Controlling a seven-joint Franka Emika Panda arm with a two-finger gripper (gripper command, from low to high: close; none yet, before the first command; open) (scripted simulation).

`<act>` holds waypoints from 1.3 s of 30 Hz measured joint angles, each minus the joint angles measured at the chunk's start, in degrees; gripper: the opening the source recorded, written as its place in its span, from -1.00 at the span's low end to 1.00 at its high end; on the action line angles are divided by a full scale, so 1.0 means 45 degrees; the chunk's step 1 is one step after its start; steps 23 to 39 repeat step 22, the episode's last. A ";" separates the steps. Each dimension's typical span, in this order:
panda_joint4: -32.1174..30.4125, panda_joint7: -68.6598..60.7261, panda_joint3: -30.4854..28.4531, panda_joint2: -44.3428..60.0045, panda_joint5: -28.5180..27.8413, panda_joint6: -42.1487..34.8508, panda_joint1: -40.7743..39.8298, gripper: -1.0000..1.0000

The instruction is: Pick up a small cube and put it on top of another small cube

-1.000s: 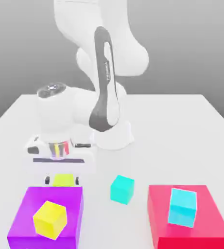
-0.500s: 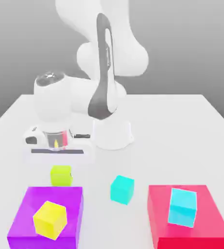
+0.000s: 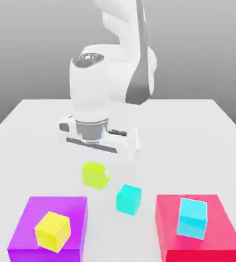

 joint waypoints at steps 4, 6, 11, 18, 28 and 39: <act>-0.0102 0.2483 0.0917 -0.0539 0.0459 -0.0433 0.0255 -1.00; -0.0155 0.3733 0.1385 -0.0794 0.0682 -0.0641 0.0372 -1.00; -0.0274 0.6607 0.2533 -0.1138 0.1094 -0.0905 0.0514 -1.00; -0.0257 0.7900 0.3209 0.1453 -0.0291 0.1629 -0.0414 -1.00; -0.0265 0.8218 0.3237 0.2268 -0.0750 0.2442 -0.0555 1.00; -0.0265 0.8218 0.3237 0.2268 -0.0750 0.2442 -0.0555 1.00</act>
